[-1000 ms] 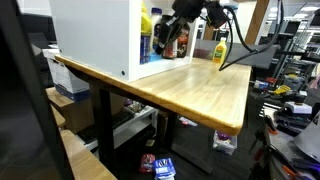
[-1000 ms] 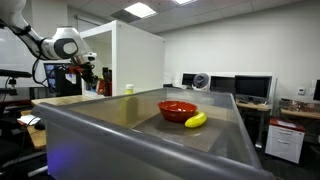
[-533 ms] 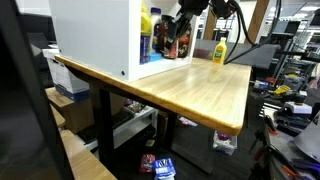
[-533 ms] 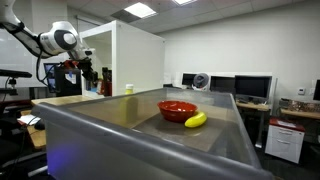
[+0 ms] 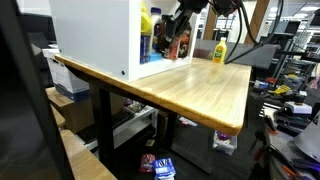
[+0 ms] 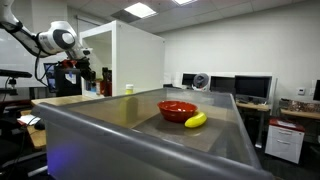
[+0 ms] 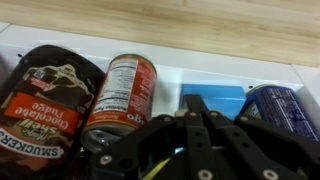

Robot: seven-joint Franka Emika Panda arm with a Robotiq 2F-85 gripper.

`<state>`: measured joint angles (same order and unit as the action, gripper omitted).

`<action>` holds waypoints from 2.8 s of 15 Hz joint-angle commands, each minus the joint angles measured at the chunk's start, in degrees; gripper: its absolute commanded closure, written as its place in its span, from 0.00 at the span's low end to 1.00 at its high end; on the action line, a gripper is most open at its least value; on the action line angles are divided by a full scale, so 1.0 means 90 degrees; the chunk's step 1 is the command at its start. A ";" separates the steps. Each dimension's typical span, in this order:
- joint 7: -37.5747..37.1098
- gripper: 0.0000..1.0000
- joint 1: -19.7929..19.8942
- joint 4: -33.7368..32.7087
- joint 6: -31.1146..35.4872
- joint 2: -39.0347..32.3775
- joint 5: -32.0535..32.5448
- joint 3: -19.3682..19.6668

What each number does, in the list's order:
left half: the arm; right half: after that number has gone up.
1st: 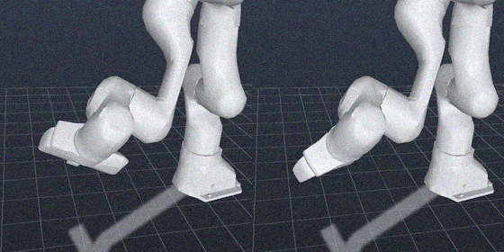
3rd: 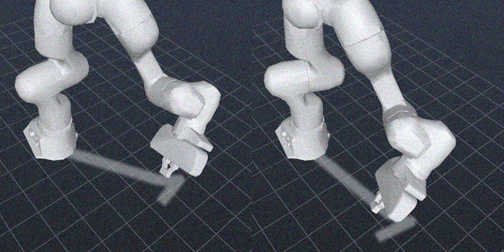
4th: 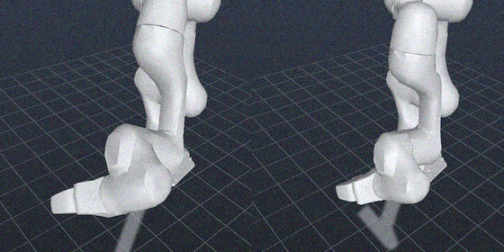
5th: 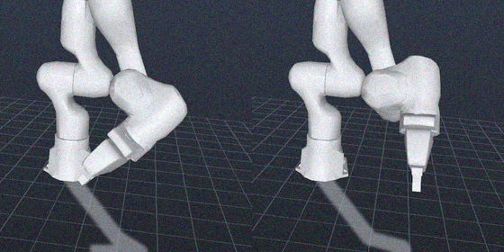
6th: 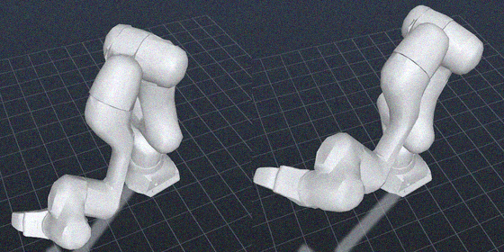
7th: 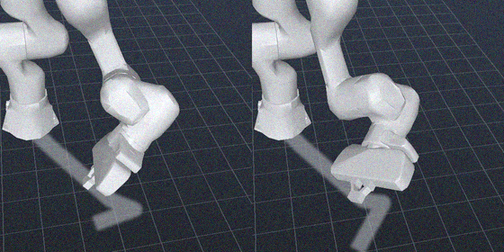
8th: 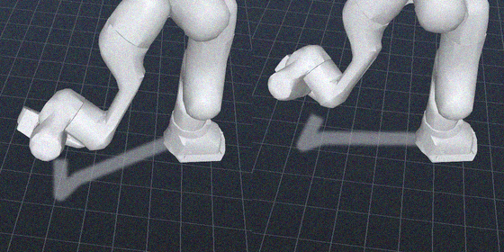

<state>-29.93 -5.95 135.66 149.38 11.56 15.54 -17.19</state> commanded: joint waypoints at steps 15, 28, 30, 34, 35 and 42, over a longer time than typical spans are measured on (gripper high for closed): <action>0.0320 1.00 -0.0233 -0.0516 0.0712 -0.1020 -0.0335 0.0215; 0.0481 1.00 -0.0450 -0.0408 0.0274 -0.0701 -0.1239 0.0306; 0.0376 1.00 -0.0428 -0.0406 0.0128 -0.0647 -0.1069 0.0298; 0.0234 0.65 -0.0355 -0.0289 -0.0254 -0.0346 -0.0487 0.0285; 0.0288 0.60 -0.0359 -0.0269 -0.0344 -0.0265 -0.0479 0.0288; 0.0562 0.25 -0.0361 -0.0165 -0.1610 0.0465 -0.1019 0.0374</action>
<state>-27.17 -9.24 132.17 140.89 11.15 9.50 -14.64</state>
